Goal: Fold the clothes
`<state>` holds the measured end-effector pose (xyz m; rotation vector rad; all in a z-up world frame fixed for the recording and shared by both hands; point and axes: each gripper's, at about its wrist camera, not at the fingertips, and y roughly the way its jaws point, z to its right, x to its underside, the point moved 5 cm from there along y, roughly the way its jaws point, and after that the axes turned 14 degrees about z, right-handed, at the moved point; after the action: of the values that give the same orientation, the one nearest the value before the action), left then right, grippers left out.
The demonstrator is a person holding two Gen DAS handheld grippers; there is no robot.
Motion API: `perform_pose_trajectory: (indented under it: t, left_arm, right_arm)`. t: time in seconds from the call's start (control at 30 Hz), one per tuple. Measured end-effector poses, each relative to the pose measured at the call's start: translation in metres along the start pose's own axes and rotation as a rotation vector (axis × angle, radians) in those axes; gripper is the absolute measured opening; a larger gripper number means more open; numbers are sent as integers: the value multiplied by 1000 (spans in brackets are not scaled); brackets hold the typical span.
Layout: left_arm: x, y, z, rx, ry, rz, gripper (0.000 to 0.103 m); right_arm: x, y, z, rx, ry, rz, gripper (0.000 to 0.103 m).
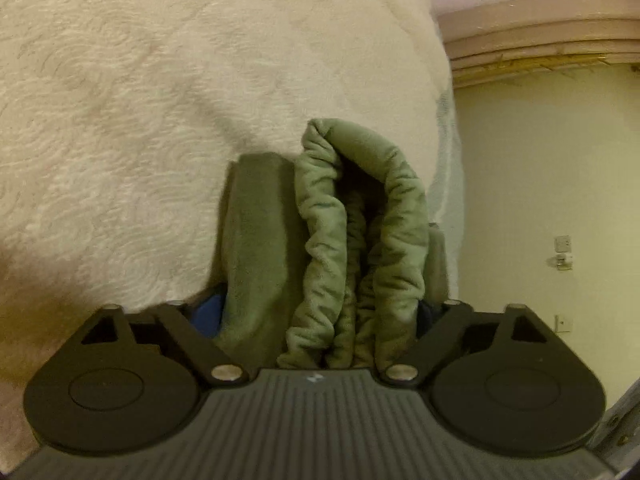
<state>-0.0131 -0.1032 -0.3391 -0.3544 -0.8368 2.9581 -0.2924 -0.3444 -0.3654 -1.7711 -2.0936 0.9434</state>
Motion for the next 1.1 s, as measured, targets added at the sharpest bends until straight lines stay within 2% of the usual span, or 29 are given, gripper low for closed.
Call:
perform_pose_trajectory:
  t: [0.1,0.23,0.33,0.47,0.67,0.8,0.93,1.0,1.07,1.1]
  left_arm:
    - [0,-11,6,11,22,-4,59]
    - [-10,-24,31,22,75,-8,57]
    - [-22,-25,57,58,125,-5,57]
    - [-27,9,89,84,193,-62,57]
    - [-17,80,142,169,275,-138,57]
    - [-19,131,190,227,333,-166,57]
    - [-18,172,221,238,373,-175,57]
    - [-19,194,232,233,386,-181,58]
    - [-23,212,229,203,381,-178,60]
    - [-25,224,224,177,384,-179,65]
  right_arm:
    - [-1,-13,-10,-7,11,14,36]
    - [-18,-41,-21,-35,43,98,35]
    - [-42,-56,-15,-15,74,167,35]
    - [-93,-78,8,41,118,272,35]
    - [-210,-116,33,77,119,450,36]
    - [-274,-136,48,78,145,502,36]
    - [-313,-133,73,68,184,507,36]
    - [-322,-121,86,79,170,503,42]
    - [-321,-114,112,172,114,508,61]
    - [-319,-108,119,222,105,517,63]
